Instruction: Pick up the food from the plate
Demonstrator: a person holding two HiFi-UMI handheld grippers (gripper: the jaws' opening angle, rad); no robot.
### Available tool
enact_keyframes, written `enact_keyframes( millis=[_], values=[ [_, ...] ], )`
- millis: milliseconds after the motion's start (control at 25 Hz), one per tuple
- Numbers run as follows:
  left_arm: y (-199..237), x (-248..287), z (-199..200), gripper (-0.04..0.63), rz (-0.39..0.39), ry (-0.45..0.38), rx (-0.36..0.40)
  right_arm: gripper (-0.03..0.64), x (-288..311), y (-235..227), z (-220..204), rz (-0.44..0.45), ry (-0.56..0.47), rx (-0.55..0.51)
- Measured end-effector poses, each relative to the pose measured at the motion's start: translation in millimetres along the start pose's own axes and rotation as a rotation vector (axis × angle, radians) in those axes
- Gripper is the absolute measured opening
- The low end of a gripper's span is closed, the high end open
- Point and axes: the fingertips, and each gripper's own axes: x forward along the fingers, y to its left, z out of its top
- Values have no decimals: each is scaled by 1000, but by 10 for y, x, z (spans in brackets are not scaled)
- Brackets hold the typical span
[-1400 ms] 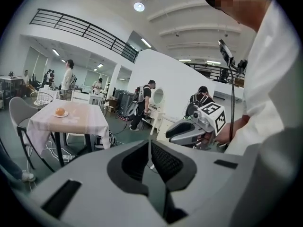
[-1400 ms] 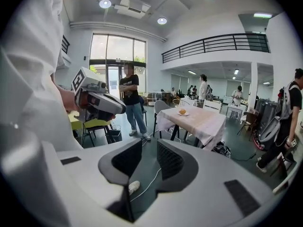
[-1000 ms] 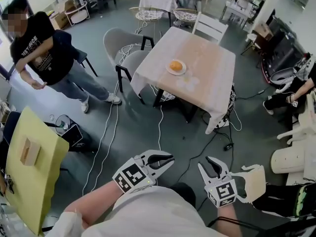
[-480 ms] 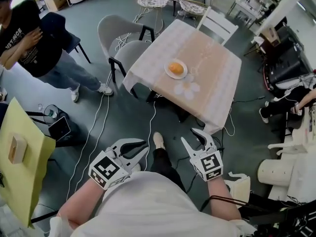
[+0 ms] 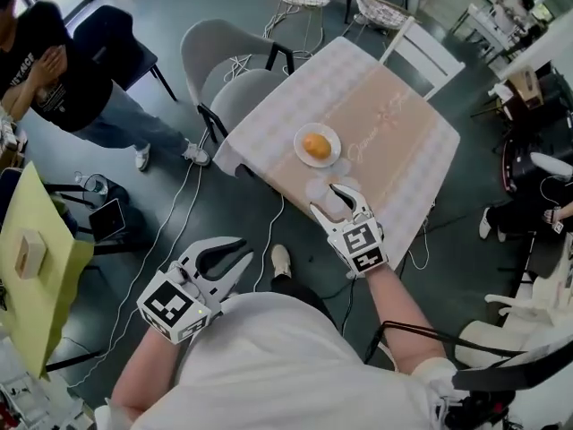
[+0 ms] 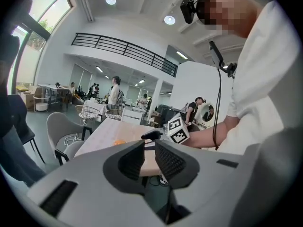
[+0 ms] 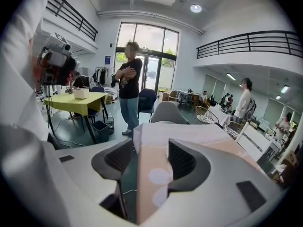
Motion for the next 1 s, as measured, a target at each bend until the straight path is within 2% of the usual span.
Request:
enact_keyframes(
  millis=[200, 400, 520, 800, 1000],
  values=[
    [92, 272, 126, 60, 50, -5, -23, 271, 562, -561, -206, 40, 44, -30],
    [292, 283, 179, 60, 162, 3, -63, 319, 1119, -874, -354, 105, 79, -37],
    [392, 240, 236, 60, 217, 10, -71, 339, 1388, -1030, -445, 115, 107, -34],
    [594, 112, 184, 60, 325, 21, -90, 356, 1793, -1208, -656, 131, 182, -49],
    [636, 52, 208, 60, 364, 11, -98, 356, 1915, -1243, -836, 127, 242, -66]
  ],
)
